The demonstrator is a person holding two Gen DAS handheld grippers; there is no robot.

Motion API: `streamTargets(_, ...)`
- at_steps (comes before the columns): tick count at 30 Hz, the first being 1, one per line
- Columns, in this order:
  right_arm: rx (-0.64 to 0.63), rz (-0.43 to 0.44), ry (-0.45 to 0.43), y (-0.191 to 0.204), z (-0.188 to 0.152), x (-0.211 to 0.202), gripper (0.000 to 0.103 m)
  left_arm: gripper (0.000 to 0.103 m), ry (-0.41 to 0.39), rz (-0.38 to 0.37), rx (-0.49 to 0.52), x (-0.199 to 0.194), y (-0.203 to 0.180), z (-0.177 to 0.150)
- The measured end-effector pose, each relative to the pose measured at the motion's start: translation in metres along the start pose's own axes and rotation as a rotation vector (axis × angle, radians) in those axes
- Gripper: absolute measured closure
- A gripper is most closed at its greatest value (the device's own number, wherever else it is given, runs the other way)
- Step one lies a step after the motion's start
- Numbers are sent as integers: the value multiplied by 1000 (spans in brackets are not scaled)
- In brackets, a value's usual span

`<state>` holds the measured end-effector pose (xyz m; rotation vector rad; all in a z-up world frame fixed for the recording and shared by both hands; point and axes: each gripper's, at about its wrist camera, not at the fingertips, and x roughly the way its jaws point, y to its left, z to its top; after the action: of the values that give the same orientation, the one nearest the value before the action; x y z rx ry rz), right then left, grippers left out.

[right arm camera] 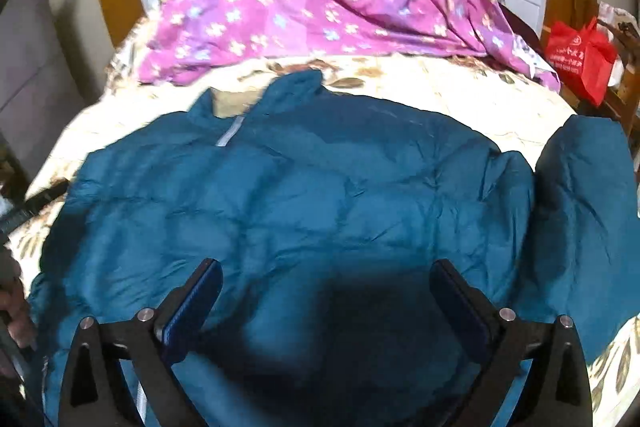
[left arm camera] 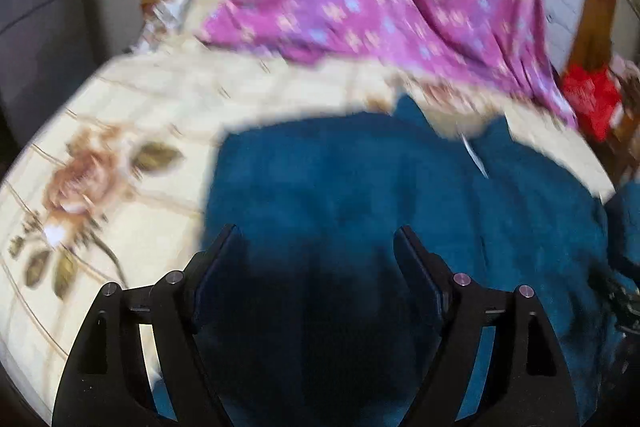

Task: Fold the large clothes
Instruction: 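Release the sleeve with the left gripper while the right gripper reaches the other sleeve, then grasp the other jacket sleeve cuff with the right gripper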

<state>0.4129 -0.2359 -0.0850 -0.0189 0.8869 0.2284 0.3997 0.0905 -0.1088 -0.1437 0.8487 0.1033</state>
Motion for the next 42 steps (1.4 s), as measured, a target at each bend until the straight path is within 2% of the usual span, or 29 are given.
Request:
streamTargets(2, -3, -9, 50, 4, -11, 12, 0, 23, 68, 31, 26, 21, -8, -12)
streamTargets(4, 8, -30, 125, 3, -23, 32, 0, 23, 71, 72, 57, 28, -16, -16)
streamTargets(7, 40, -18, 128, 1, -22, 23, 0, 23, 121, 77, 53, 17, -18, -9)
streamTargets(9, 46, -13, 111, -3, -19, 4, 1, 23, 96, 62, 26, -8, -13, -10)
streamTargets(12, 35, -58, 49, -13, -17, -41, 1, 23, 40, 64, 6, -49, -10, -19)
streamTargets(14, 47, -88, 23, -26, -24, -70, 1, 23, 0, 34, -26, -79, -8, -37)
streamTargets(17, 80, -168, -5, -67, -40, -106, 1, 23, -36, -4, -78, -105, -5, -64)
streamTargets(19, 118, -228, -20, -104, -53, -126, 1, 23, -90, 13, -104, -118, -6, -85)
streamTargets(21, 208, -277, -35, -155, -68, -145, 1, 23, -147, 60, -98, -120, -8, -97)
streamTargets(22, 281, -302, -45, -191, -77, -155, 1, 23, -128, 90, -91, -116, -10, -97)
streamTargets(24, 397, -359, -47, -248, -91, -169, 1, 23, -118, 85, -87, -112, -13, -94)
streamTargets(28, 601, -402, -28, -354, -107, -176, 8, 23, -157, 85, -36, -114, -27, -91)
streamTargets(31, 716, -377, -31, -406, -112, -164, 12, 23, -156, 71, -10, -114, -34, -92)
streamTargets(32, 753, -351, -32, -420, -115, -159, 15, 23, -154, 74, -2, -113, -36, -92)
streamTargets(35, 840, -256, -3, -450, -114, -131, 16, 23, -144, 96, 22, -108, -41, -91)
streamTargets(37, 859, -261, 13, -456, -109, -117, 15, 23, -129, 91, 35, -106, -44, -92)
streamTargets(42, 816, -242, -22, -464, -89, -97, 5, 23, -132, 95, 64, -105, -51, -95)
